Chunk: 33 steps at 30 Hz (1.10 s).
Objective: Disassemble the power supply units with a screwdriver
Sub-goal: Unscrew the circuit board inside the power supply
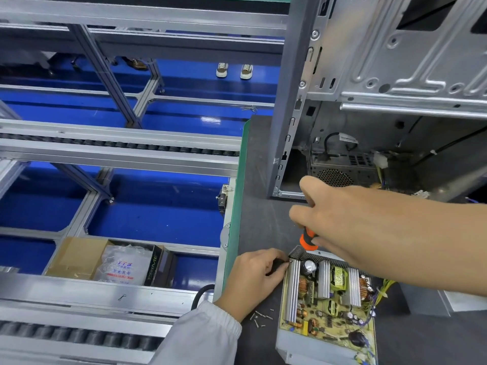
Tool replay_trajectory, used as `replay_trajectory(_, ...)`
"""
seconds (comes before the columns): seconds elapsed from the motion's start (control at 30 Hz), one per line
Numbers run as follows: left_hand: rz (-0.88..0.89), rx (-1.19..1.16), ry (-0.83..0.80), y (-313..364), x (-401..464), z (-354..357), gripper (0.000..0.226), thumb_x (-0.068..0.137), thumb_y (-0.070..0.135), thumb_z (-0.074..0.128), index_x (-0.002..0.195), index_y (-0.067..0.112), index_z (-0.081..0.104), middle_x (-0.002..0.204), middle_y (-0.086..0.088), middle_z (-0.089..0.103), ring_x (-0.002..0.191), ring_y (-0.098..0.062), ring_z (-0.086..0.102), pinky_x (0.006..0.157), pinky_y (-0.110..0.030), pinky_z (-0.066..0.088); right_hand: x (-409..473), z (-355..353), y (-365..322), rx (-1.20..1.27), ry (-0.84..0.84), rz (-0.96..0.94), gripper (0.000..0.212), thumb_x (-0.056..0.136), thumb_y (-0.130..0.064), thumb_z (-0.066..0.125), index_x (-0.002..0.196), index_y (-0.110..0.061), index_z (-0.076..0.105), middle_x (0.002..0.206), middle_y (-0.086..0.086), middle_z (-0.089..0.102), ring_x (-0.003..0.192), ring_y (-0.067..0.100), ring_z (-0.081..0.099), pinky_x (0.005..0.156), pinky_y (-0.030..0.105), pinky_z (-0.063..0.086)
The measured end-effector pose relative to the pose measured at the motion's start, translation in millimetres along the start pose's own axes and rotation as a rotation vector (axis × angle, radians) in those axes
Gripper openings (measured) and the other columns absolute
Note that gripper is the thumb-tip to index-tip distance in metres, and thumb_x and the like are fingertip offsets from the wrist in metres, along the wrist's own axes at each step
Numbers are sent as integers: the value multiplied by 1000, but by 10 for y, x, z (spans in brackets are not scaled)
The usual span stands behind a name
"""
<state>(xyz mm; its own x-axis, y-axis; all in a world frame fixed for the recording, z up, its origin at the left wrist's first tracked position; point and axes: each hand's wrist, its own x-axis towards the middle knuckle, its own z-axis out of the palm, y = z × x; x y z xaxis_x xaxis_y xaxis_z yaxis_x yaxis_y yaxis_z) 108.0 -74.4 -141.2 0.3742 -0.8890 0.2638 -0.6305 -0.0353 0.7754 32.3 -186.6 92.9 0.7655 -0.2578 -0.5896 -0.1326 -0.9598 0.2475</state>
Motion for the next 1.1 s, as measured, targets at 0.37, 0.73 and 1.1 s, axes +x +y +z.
replay_trajectory(0.37, 63, 34, -11, -48, -13, 18, 12, 88, 21, 67, 89, 12, 75, 86, 5, 75, 78, -9, 69, 68, -25, 56, 74, 135, -21, 43, 54, -18, 23, 96, -18, 51, 110, -22, 34, 103, 4, 23, 60, 15, 42, 67, 36, 53)
replay_trajectory(0.73, 435, 296, -120, -120, 162, -111, 13, 90, 11, 61, 86, 10, 74, 70, -2, 65, 55, -19, 62, 41, -31, 46, 92, 139, -36, 18, 54, -63, 23, 96, -19, 52, 107, -22, 33, 100, 2, 25, 60, 12, 40, 66, 34, 52)
replay_trajectory(1.1, 402, 173, -150, -159, 194, -114, 20, 94, 23, 54, 92, 11, 70, 83, 3, 69, 68, -15, 66, 50, -26, 48, 67, 69, 57, 10, -6, -100, 17, 99, -32, 42, 112, -24, 33, 109, 1, 26, 73, 21, 48, 71, 37, 50)
